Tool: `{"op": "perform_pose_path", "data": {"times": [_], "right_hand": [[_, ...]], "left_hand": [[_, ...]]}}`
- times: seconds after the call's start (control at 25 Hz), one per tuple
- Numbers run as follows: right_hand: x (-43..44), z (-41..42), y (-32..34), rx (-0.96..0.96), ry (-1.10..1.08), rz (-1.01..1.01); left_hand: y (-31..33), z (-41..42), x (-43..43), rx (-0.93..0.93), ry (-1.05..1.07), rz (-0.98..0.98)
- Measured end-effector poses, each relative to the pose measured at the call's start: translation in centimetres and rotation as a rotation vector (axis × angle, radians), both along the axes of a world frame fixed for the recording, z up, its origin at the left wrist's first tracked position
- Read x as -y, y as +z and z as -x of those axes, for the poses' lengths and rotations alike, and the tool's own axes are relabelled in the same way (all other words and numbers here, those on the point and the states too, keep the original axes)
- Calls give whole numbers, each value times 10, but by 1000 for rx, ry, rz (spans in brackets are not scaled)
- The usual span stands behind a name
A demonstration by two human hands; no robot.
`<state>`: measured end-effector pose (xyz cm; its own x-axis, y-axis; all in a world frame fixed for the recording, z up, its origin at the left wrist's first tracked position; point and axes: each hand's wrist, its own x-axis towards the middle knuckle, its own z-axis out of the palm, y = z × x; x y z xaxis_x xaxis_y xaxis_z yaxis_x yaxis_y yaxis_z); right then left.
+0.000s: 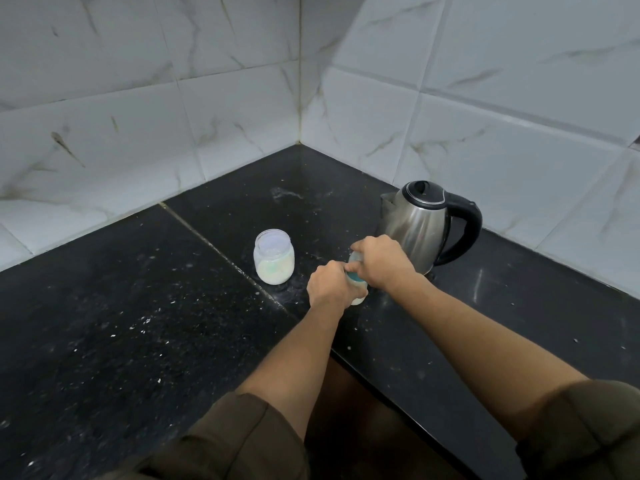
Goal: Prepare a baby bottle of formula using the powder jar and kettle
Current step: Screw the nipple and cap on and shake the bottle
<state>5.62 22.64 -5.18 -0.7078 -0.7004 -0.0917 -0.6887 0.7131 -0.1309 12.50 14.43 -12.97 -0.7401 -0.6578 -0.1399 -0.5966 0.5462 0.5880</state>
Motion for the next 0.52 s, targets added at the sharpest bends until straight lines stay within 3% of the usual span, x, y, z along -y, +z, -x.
{"op": "perform_pose_path", "data": {"times": [0.32, 0.52], "right_hand": [[-5, -2, -11, -92, 60, -16], [-15, -2, -15, 13, 70, 64]], "left_hand": [[-1, -1, 0, -9, -6, 3], [-1, -2, 0, -19, -16, 23]]}}
